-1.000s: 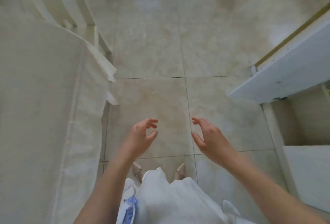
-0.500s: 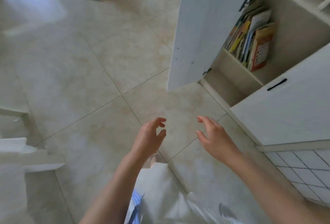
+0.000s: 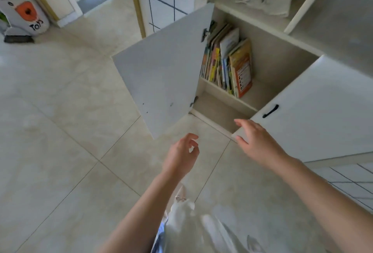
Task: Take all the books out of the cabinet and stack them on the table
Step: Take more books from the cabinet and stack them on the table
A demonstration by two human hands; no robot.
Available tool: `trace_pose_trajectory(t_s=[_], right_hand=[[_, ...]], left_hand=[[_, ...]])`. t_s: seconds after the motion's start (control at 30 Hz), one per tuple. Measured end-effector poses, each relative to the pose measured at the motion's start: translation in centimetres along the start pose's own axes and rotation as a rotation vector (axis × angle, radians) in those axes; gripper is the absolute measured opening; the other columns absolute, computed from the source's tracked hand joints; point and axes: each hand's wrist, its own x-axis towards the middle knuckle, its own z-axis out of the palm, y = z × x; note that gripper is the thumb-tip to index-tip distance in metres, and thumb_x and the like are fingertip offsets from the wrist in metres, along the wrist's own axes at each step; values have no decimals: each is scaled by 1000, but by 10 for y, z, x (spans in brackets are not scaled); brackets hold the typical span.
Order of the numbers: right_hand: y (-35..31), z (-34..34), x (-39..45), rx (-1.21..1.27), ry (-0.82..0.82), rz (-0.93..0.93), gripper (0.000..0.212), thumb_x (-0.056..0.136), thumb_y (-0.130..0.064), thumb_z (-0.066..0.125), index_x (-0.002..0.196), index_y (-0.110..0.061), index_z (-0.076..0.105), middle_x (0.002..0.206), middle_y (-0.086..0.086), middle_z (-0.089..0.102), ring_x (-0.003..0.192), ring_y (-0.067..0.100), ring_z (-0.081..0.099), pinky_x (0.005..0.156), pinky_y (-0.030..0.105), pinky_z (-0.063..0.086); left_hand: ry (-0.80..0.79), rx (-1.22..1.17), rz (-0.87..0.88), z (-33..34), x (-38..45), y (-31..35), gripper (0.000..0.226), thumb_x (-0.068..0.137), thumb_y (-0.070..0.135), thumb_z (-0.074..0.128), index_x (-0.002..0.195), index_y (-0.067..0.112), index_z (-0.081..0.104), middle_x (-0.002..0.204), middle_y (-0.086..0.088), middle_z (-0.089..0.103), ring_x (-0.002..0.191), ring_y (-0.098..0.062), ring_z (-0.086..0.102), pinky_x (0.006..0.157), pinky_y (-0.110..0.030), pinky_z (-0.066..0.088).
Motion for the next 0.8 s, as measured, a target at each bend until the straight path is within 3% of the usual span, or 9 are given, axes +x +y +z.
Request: trace_pose_trajectory(t_s=[0.23,0.5,0.63,0.8], right_hand=[[42,-53,93,-117,-33,-16,55,95,-17,54,146,-16,32,146,4,41,131,22,43,103,38,43],[102,-70,220,-289,-1,-125,67,87,-21,66,144,-19,30,145,8,40,131,27,41,102,43,44],[135,-57,279,-395,58,-212,72,82,-16,71,143,-16,32,141,12,43,127,29,45,102,42,42],[169,-36,354,-389,107,-159,88,78,-7,71,146,-26,18,150,10,26,130,36,40,100,53,45]], left_hand=[[-111,-38,2,24,111,50,34,88,13,59,120,26,59,95,12,65,100,-10,61,80,-24,48],[-154,-120,-23,77,222,75,35,87,10,63,118,24,60,98,10,63,92,-6,57,73,-10,40],[-134,-154,-45,107,269,69,35,87,8,64,119,20,59,107,6,63,94,-9,56,80,-17,42],[-91,-212,-107,145,326,53,41,86,7,63,123,20,57,117,3,61,101,-12,57,86,-24,48]])
